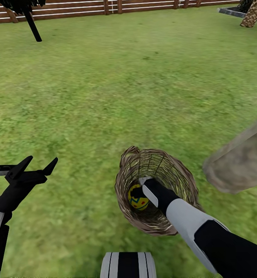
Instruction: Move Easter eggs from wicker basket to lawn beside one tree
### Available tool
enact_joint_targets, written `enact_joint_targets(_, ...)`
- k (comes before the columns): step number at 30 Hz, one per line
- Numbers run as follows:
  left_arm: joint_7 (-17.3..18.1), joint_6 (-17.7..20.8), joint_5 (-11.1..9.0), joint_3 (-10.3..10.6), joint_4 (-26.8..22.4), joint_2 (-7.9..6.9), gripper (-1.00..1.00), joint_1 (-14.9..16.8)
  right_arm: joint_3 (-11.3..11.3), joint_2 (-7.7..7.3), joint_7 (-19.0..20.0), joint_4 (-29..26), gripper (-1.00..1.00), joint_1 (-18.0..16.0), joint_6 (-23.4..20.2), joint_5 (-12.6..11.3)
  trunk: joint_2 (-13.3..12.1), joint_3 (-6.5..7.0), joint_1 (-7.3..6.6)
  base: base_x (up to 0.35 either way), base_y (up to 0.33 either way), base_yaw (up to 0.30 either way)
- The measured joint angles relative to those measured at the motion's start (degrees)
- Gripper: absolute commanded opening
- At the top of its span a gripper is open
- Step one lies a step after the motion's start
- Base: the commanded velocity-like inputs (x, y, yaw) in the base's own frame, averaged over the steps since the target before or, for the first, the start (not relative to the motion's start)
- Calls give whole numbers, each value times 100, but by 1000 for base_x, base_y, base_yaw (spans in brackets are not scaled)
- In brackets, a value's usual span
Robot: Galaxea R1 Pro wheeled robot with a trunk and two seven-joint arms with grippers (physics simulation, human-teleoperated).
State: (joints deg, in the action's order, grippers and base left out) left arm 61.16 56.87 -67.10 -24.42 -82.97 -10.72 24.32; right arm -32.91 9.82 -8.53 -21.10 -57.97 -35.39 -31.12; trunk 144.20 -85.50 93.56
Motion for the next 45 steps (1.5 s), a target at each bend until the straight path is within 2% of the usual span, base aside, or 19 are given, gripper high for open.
enact_joint_targets(7,1,-1,2,0,1,0,100,0,10,-6,11,-13,100,-5,15,-32,5,-65,6,0,0,0)
enact_joint_targets(13,0,0,-1,0,0,0,100,-1,16,-9,4,-191,100,-5,-11,73,9,-132,13,0,0,0)
enact_joint_targets(14,0,0,-1,0,0,0,100,-1,19,-10,5,-191,-100,-5,-14,73,9,-132,13,0,0,0)
enact_joint_targets(20,-1,1,-1,-2,-1,-1,100,-2,16,-12,6,-340,-100,-30,-55,205,13,-197,20,0,0,0)
enact_joint_targets(21,0,7,-2,-1,-1,-1,100,-1,18,-11,7,-289,-100,-63,-53,149,13,-198,20,0,0,0)
enact_joint_targets(26,0,2,-4,-1,1,-1,100,-1,22,-11,-5,-328,-100,-67,-66,174,15,-220,23,0,0,0)
enact_joint_targets(37,0,18,-3,0,6,0,100,-8,54,-18,2,-88,-100,-3,-57,-74,6,-89,9,0,0,0)
enact_joint_targets(41,0,16,-3,0,4,0,100,-9,46,-21,-6,17,-100,0,-65,-53,2,-23,2,0,0,0)
enact_joint_targets(45,0,9,0,0,9,0,100,-9,45,-29,-7,18,-100,0,-65,-52,1,-22,3,0,0,0)
